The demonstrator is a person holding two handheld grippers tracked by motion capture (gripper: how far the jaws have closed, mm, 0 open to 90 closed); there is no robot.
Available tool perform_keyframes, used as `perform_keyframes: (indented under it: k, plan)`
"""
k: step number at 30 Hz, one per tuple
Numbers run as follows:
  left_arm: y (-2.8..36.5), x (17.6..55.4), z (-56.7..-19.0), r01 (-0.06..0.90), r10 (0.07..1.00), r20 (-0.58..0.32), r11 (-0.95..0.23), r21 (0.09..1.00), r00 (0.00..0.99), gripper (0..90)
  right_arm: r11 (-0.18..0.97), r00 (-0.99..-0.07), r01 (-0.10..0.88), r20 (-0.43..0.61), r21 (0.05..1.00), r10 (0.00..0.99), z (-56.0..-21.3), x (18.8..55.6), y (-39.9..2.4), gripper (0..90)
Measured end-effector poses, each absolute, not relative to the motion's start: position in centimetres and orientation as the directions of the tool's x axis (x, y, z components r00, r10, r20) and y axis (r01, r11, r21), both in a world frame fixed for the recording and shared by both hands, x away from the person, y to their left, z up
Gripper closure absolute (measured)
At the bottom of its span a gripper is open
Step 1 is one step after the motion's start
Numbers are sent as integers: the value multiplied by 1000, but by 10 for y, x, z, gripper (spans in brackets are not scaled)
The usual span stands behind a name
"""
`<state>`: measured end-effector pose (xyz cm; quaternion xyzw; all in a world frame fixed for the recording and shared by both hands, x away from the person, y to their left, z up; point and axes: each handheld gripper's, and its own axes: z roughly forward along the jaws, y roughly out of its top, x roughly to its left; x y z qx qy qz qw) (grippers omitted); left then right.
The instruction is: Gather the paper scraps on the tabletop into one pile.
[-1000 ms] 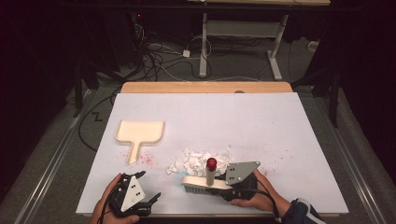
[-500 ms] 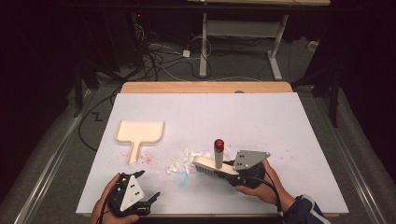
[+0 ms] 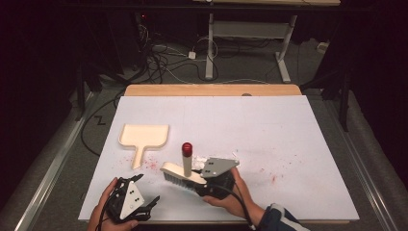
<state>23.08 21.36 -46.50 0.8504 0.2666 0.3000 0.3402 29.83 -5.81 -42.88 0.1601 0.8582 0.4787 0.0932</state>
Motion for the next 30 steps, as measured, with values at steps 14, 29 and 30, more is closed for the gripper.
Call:
perform_keyframes:
  k: [14, 29, 30]
  plan:
    - [217, 231, -465, 274, 687, 273, -575, 771, 673, 158, 471, -833, 337, 25, 816, 553, -444, 313, -40, 677]
    - [205, 233, -469, 261, 633, 300, -638, 724, 714, 158, 419, -798, 330, 13, 846, 603, -412, 307, -108, 678]
    - [205, 233, -469, 261, 632, 300, -638, 724, 715, 158, 414, -800, 311, 0, 855, 601, -406, 305, -111, 678]
